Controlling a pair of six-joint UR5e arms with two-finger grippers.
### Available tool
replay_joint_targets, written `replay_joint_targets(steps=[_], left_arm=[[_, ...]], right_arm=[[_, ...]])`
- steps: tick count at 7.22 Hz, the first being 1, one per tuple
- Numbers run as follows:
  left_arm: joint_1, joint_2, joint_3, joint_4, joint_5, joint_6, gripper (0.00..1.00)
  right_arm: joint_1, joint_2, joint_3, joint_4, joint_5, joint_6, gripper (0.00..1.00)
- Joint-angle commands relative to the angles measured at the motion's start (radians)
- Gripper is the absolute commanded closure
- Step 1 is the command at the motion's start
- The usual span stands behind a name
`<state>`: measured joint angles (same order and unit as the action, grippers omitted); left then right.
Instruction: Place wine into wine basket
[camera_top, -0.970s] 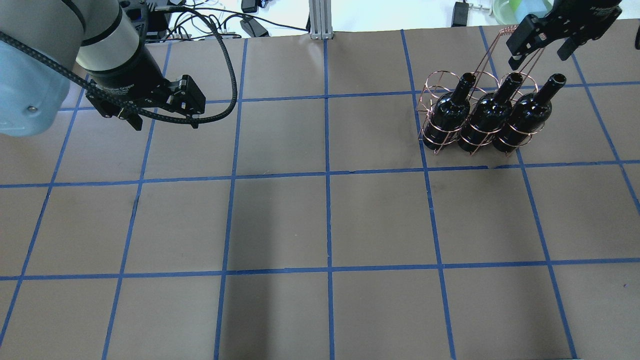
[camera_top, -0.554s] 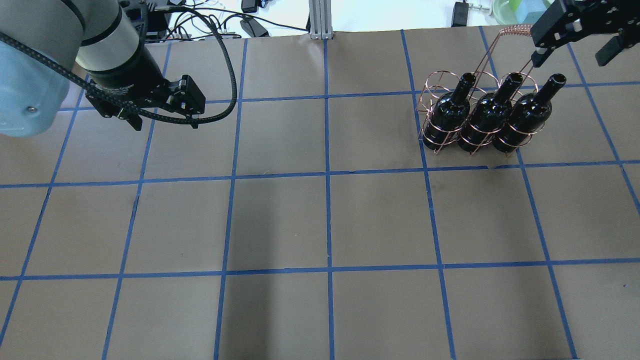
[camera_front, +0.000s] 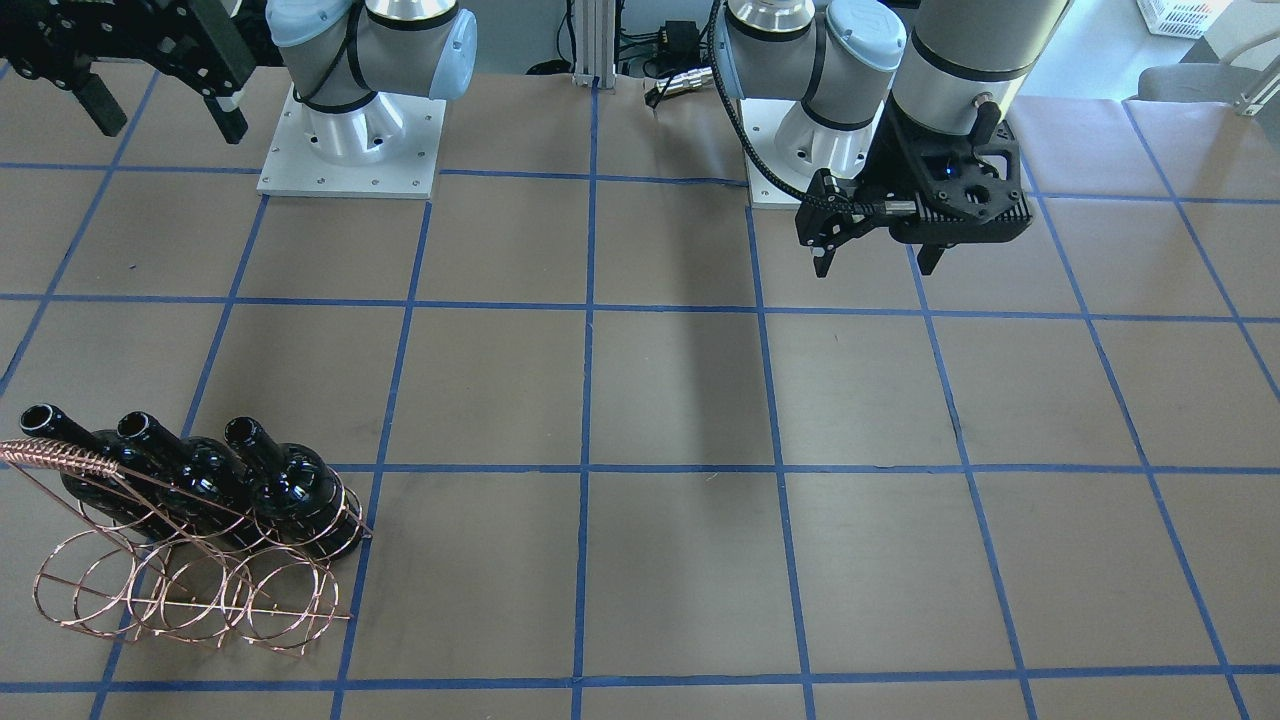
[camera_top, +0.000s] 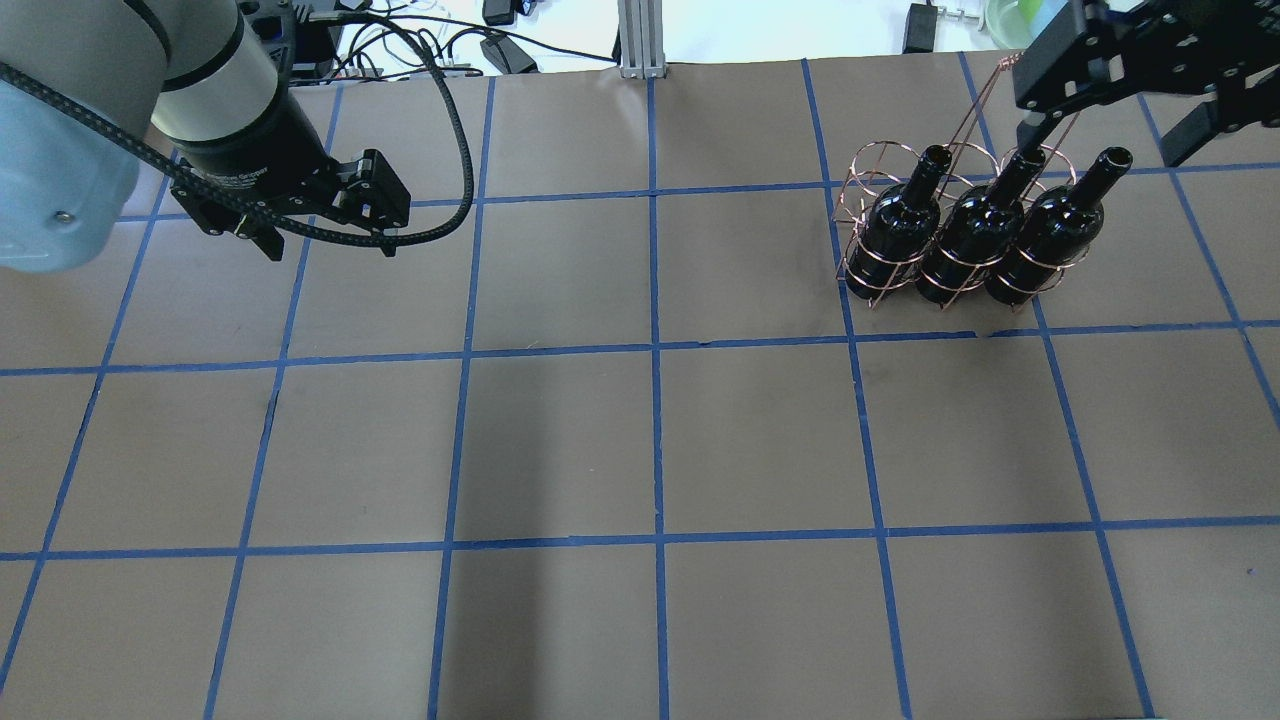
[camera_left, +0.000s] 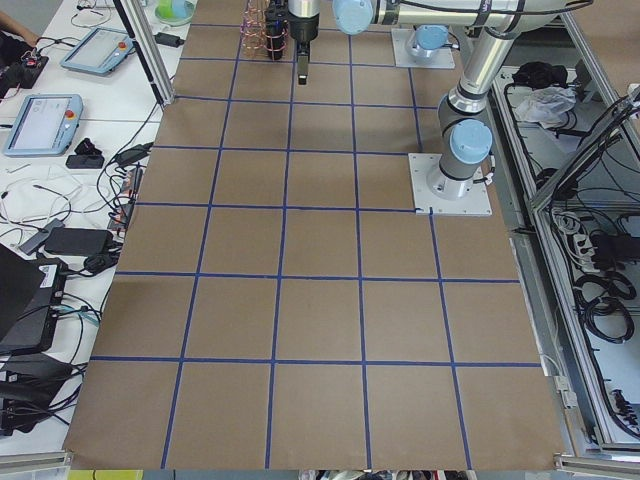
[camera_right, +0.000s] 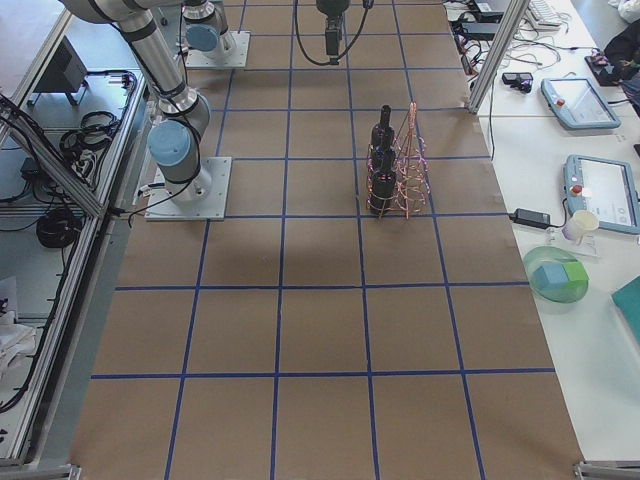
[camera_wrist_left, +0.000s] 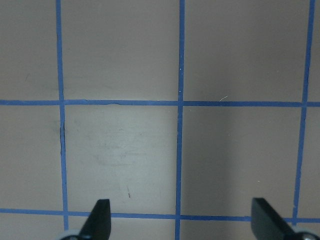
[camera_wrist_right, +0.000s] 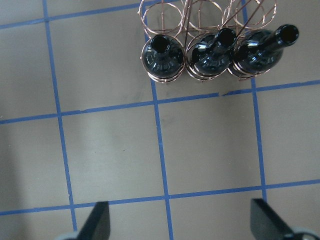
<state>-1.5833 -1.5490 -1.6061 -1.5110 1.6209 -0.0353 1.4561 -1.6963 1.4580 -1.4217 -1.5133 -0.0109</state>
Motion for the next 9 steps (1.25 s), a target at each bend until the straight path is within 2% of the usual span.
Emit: replay_joint_targets(steps=[1,2,9], left_arm=[[0.002,0.000,0.000,0.000,-0.001,0.000,0.00],[0.002,0.000,0.000,0.000,-0.001,0.000,0.00],[0.003,0.000,0.000,0.000,-0.001,0.002,0.00]], right_arm=[[0.084,0.001,0.066,-0.052,0.002,0.012,0.00],[0.089,0.000,0.080,-0.052,0.002,0.085,0.00],[0.104,0.000,0.085,-0.054,-0.008,0.083,0.00]])
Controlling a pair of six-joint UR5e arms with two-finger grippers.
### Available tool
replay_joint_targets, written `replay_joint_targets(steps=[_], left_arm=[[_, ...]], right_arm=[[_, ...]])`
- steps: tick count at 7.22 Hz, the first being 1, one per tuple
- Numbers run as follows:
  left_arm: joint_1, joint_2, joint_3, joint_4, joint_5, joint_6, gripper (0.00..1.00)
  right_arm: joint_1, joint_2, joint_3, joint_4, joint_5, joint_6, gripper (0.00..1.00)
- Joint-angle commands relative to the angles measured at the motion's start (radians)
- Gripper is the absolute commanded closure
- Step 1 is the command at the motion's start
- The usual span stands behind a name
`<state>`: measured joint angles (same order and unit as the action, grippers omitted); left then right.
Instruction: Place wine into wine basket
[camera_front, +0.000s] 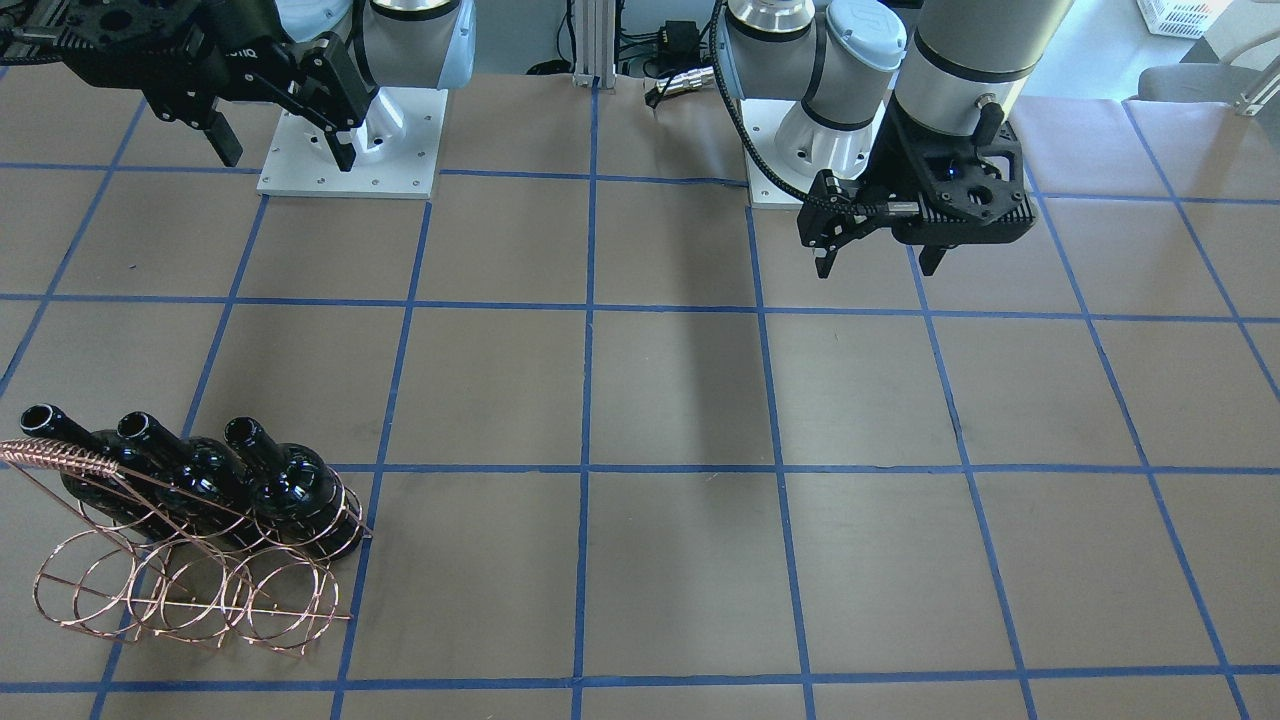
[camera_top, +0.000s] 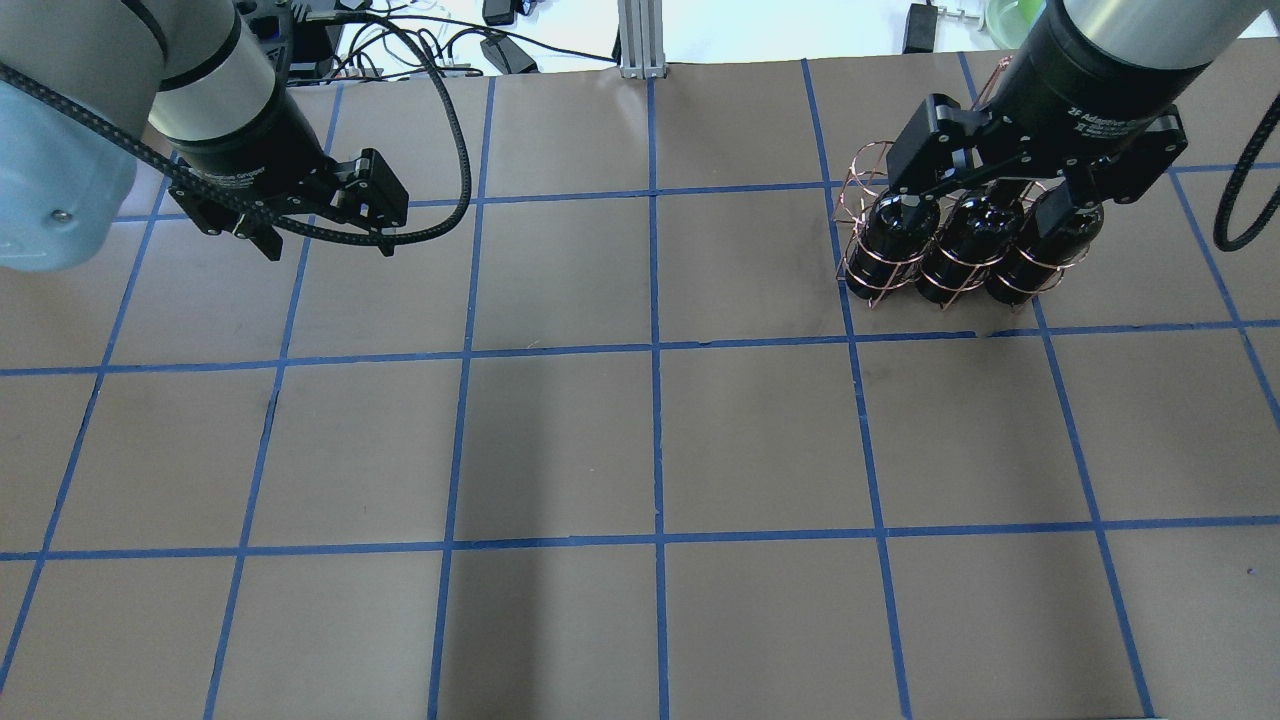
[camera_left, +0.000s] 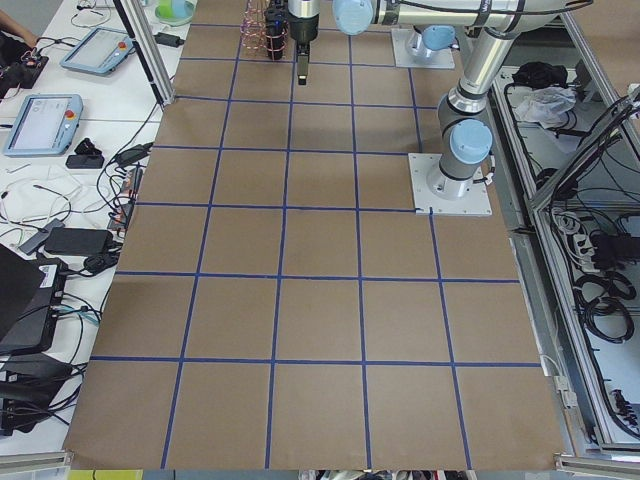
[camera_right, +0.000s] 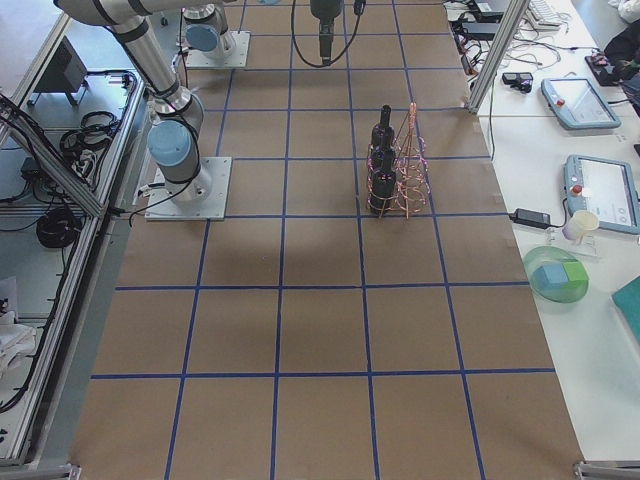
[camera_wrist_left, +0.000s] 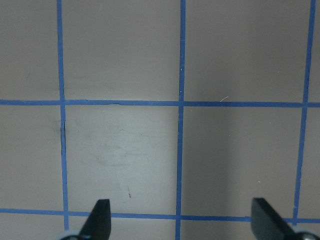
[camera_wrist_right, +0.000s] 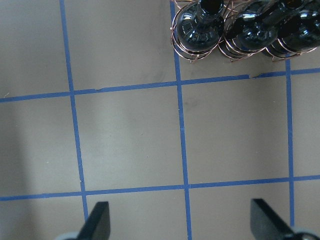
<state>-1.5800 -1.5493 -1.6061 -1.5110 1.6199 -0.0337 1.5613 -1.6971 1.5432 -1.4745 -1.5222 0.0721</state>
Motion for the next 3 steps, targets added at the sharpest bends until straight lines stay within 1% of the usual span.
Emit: replay_joint_targets(steps=[1,3], left_arm=[[0.000,0.000,0.000,0.000,0.000,0.000,0.00],[0.002,0.000,0.000,0.000,0.000,0.000,0.00]], right_arm=[[-0.001,0.004,0.001,0.000,-0.001,-0.002,0.00],[-0.001,0.004,0.001,0.000,-0.009,-0.002,0.00]])
